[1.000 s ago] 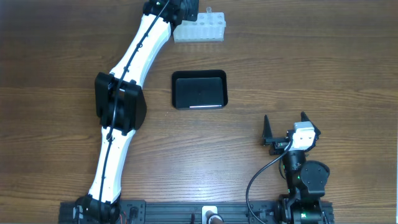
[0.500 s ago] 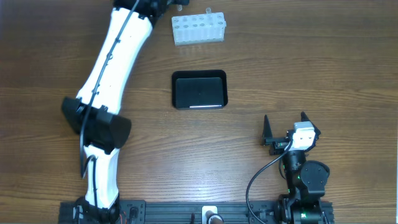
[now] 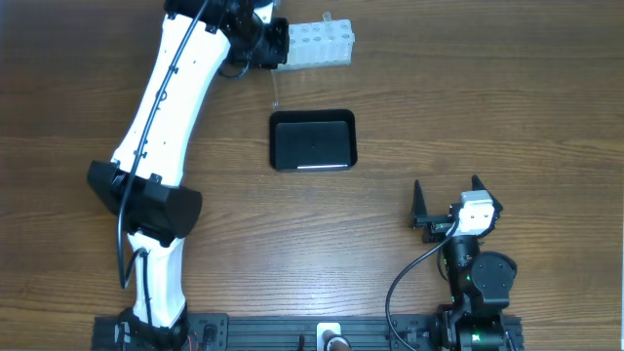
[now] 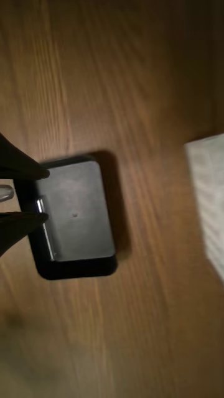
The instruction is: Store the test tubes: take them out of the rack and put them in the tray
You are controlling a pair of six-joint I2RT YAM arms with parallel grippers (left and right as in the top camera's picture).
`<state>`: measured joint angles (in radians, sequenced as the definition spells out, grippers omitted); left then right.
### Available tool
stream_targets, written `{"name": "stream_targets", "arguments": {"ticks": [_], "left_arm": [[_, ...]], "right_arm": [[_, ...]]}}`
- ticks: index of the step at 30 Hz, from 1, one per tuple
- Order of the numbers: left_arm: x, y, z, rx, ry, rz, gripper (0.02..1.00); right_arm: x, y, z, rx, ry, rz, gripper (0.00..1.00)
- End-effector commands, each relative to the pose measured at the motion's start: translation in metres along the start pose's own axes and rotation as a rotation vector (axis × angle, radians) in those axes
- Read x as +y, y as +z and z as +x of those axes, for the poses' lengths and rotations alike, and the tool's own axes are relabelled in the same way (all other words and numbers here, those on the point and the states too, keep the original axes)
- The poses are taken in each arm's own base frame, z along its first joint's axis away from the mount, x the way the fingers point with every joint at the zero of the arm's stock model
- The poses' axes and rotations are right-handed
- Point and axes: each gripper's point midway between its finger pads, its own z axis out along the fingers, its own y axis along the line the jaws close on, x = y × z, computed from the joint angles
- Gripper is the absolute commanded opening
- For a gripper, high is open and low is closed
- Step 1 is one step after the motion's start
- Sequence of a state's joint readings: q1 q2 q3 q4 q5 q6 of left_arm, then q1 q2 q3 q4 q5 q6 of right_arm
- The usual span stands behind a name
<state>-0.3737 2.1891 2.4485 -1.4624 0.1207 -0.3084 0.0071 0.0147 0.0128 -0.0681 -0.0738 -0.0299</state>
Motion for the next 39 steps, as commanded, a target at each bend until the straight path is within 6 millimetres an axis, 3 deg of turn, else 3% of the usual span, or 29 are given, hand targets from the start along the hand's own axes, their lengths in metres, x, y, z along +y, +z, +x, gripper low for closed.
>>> {"name": "stream_targets", "arguments": {"ticks": [1,15,23,39], "left_arm": [[-0.005,0.039,0.009,0.098,-0.053,0.023,0.040],[0.001,0.115,0.038,0.296,-0.081,0.007,0.040],[0.010,0.131,0.063,0.414,-0.103,-0.028,0.040],[0.004,0.159,0.084,0.514,-0.116,-0.008,0.045]], "right_arm": [[0.001,0.000,0.002,-0.001,0.004,-0.009,0.991],[0.001,0.000,0.002,-0.001,0.004,-0.009,0.991],[0.001,0.000,0.002,-0.001,0.004,-0.009,0.991],[0.001,0.000,0.002,-0.001,0.004,-0.009,0.991]]}}
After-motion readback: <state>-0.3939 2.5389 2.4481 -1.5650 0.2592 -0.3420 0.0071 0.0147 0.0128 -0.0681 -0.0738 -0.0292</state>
